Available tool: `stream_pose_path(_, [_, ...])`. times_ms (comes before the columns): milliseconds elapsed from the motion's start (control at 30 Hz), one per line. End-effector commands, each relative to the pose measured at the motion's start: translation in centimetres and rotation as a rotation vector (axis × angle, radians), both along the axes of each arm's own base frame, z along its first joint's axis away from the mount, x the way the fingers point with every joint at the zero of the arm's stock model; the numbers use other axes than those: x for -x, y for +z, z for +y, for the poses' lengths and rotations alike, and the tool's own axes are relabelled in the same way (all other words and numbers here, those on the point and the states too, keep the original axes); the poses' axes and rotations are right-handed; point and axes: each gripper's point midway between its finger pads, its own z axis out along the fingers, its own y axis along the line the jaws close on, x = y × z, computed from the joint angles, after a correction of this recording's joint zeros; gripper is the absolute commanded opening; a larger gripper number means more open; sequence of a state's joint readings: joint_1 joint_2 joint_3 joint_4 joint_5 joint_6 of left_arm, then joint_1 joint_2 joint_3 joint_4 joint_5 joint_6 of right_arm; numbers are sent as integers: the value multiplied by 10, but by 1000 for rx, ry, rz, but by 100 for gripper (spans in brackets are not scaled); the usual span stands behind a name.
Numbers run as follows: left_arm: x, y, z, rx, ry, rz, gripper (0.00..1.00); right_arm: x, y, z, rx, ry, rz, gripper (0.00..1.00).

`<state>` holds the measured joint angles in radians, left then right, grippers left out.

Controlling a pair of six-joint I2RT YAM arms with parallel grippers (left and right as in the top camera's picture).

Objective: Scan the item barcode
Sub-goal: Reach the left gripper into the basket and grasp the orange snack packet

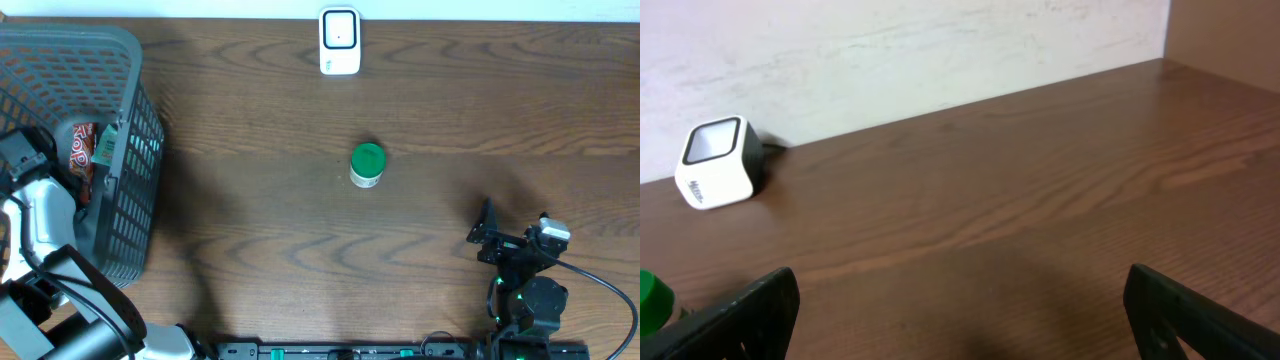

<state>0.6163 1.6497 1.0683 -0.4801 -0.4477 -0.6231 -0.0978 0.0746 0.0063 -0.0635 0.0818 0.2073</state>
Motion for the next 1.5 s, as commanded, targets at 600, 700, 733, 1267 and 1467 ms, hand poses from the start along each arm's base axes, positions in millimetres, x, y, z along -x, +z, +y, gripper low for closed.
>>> stream_pose_path(600, [13,-91,7,130,-55,168,98,0,-1,-2,10,-6,4,99])
stream_pose_path(700, [17,-94,3,153,-57,185,90,0,-1,-2,10,-6,4,99])
stream_pose_path(733, [18,-93,3,153,-57,186,87,0,-1,-2,10,-6,4,99])
stream_pose_path(1267, [8,18,10,-21,-58,-24,62,0,-1,-2,10,-6,4,99])
stream_pose_path(1467, [-4,155,-27,-162,-200,-463,62,0,-1,-2,10,-6,4,99])
